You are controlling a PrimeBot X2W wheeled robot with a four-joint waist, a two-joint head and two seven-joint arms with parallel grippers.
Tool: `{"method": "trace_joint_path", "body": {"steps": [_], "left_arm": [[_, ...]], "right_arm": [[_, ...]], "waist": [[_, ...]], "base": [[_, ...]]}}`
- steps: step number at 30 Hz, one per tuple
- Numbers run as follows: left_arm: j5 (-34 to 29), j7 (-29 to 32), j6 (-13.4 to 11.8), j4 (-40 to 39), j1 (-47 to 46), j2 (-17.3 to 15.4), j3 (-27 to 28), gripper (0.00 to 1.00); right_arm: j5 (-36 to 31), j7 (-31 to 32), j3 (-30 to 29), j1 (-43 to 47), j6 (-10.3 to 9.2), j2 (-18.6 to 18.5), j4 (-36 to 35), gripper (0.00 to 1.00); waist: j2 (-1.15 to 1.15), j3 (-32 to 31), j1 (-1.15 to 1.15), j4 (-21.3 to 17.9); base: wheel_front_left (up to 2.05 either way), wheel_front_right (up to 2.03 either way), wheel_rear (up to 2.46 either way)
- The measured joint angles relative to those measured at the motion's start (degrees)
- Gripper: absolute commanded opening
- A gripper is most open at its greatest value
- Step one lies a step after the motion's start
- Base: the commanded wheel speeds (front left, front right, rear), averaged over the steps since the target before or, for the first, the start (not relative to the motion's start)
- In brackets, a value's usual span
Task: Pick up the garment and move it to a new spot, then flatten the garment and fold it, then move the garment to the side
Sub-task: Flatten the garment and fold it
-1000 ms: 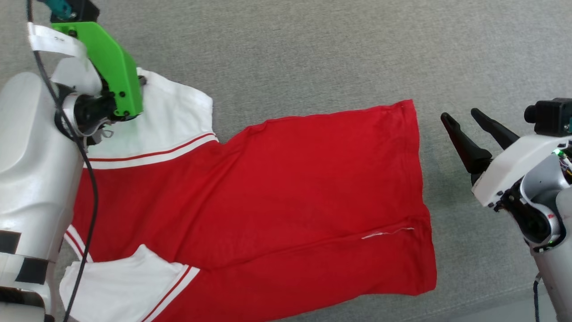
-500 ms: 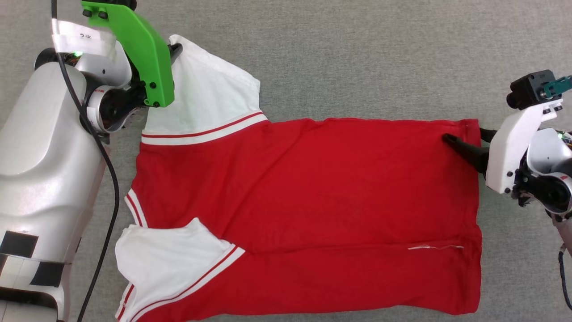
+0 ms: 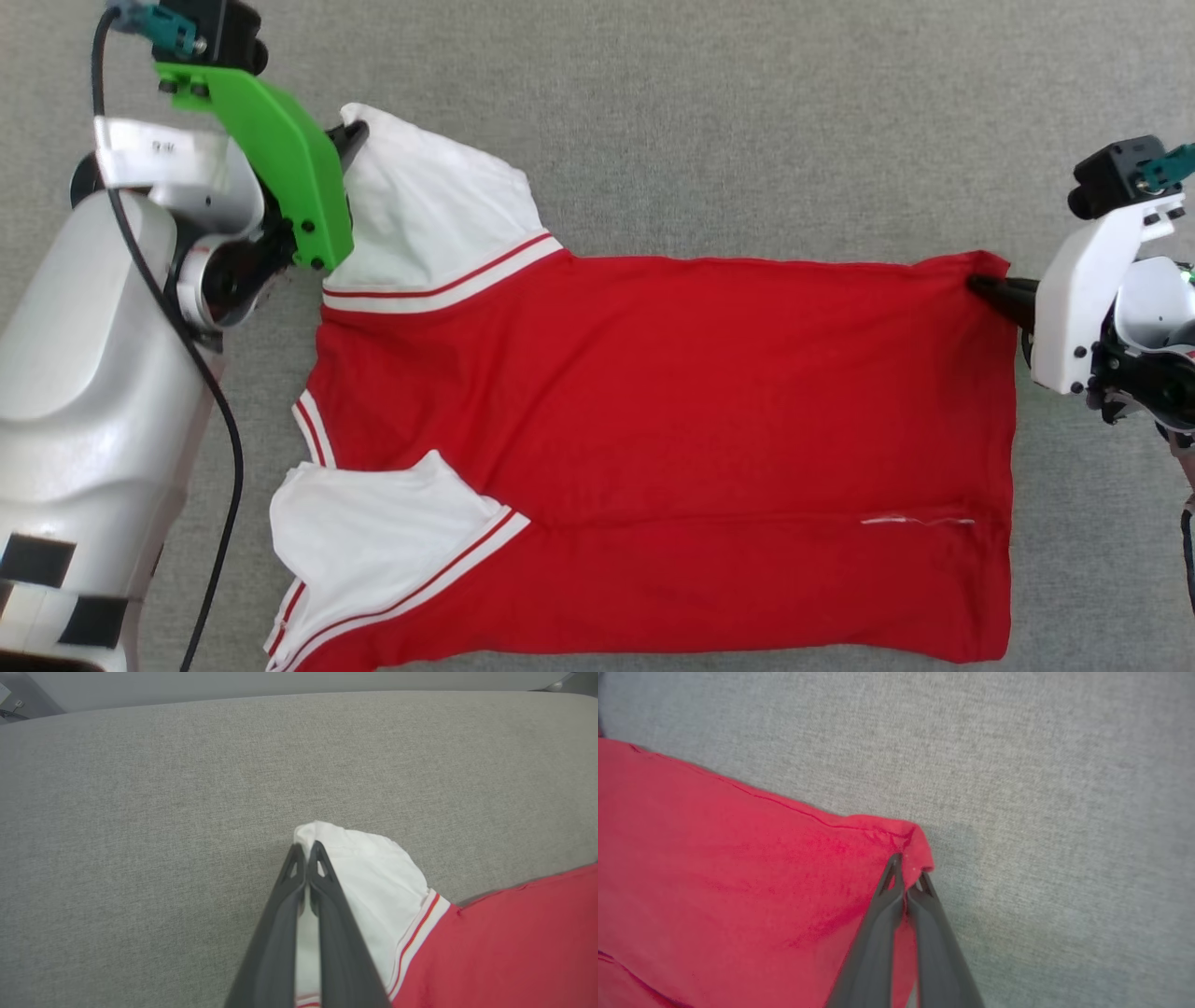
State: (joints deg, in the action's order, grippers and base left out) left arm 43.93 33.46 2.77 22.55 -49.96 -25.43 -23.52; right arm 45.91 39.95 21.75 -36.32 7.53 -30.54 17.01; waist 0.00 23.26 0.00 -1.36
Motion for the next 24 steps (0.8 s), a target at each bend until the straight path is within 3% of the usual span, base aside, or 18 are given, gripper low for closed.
{"method": "trace_joint_path", "body": {"steps": [8, 24], "left_arm": [[0.81, -4.78, -1.38, -4.85, 9.76, -2.64, 2.45, 0.0], [6.33, -11.81, -9.64, -19.06, 42.44, -3.87, 7.81, 0.0]], "right_arm": [[-2.65, -3.93, -4.97, 7.89, -0.01, 0.52, -3.58, 0.0], [-7.17, -10.05, -13.63, 29.42, -0.01, 6.65, -10.07, 0.0]], "waist": [[0.0, -5.66, 0.0, 0.66], [0.0, -14.76, -0.01, 2.98]], "base": [[0.0, 0.0, 0.0], [0.0, 0.0, 0.0]]}}
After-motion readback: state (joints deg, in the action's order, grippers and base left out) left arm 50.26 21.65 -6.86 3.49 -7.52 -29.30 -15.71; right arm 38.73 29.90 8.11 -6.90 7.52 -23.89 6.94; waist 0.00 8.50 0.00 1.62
